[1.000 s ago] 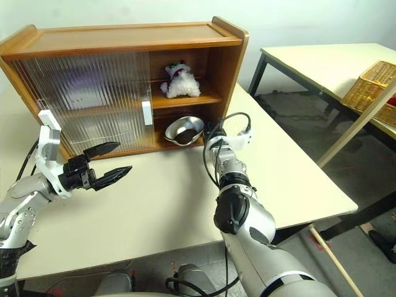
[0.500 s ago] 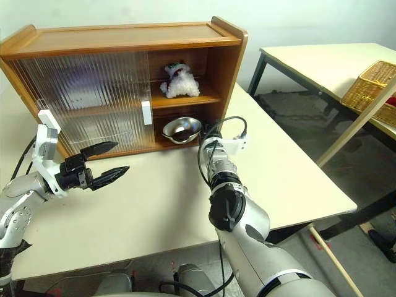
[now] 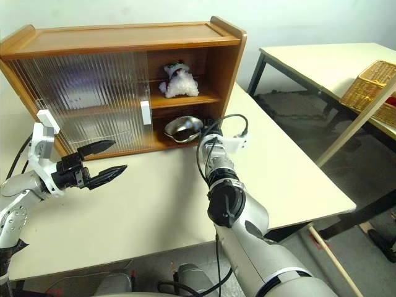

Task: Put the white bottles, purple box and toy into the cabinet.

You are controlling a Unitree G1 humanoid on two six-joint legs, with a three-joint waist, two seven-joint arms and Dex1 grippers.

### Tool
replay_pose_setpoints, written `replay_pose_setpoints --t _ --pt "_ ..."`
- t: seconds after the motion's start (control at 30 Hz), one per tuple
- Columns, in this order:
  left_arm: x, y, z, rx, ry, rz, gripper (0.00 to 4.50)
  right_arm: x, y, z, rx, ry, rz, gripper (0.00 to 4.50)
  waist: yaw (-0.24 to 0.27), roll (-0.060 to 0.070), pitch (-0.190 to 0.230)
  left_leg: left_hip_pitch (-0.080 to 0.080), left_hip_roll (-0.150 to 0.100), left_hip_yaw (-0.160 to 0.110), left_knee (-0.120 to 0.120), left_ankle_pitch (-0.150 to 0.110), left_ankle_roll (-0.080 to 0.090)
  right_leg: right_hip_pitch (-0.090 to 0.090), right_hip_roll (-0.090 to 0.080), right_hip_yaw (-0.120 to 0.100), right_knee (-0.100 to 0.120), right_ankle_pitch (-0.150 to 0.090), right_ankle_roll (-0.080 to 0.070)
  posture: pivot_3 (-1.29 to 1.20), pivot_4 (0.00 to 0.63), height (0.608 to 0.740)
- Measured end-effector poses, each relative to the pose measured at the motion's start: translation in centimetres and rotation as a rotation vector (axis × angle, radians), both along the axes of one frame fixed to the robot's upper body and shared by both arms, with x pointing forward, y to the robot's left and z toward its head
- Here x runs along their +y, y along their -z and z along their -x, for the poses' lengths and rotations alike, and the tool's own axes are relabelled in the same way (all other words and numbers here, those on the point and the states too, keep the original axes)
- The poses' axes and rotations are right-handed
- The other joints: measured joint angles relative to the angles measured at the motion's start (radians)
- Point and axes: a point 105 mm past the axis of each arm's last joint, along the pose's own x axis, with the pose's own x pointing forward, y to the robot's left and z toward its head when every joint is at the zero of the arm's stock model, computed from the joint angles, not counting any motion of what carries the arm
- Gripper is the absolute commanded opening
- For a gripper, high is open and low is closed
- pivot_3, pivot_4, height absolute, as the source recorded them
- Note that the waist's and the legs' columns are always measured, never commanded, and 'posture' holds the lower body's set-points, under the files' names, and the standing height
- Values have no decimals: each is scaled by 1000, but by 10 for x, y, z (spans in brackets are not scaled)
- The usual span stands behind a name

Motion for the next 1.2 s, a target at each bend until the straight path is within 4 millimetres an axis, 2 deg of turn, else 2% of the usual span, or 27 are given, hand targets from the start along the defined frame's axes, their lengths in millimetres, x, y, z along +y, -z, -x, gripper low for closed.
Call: replay_pose_setpoints --t 0.13,0.43,0.57,0.7,0.83,1.03,1.2 --pt "-1 0 0 0 -2 8 4500 -1 -2 -1 -4 -3 7 4452 0 0 0 0 0 0 0 0 0 0 0 0 0 0 0 -16 0 740" --pt "-5 -2 -1 -14 6 28 4500 1 -10 -3 -35 -41 89 4481 -1 0 0 0 0 0 0 0 0 0 0 0 0 2 2 -22 0 740" --pt "-8 -2 -1 -20 9 42 4500 5 -15 -2 -83 -107 184 4481 -1 0 0 0 0 0 1 0 0 0 0 -1 0 2 2 -26 0 740" --pt "-9 -1 -1 -25 9 46 4500 4 -11 7 -119 -171 297 4481 0 0 0 1 0 0 1 0 0 1 1 -3 0 2 3 -35 0 740" --pt "-9 1 -2 -19 8 50 4500 -4 2 18 -100 -186 333 4481 -1 0 0 1 0 2 2 0 0 1 1 -4 0 3 4 -42 0 740" --pt "-12 1 -4 -20 26 55 4500 -14 4 23 -70 -188 372 4481 -3 0 0 2 -1 2 3 1 1 2 1 -3 0 2 3 -58 0 740" --pt "-12 1 -5 -20 32 55 4500 -14 2 36 -125 -296 579 4481 -5 0 0 3 -1 3 3 1 1 3 1 -3 0 2 3 -56 0 740"
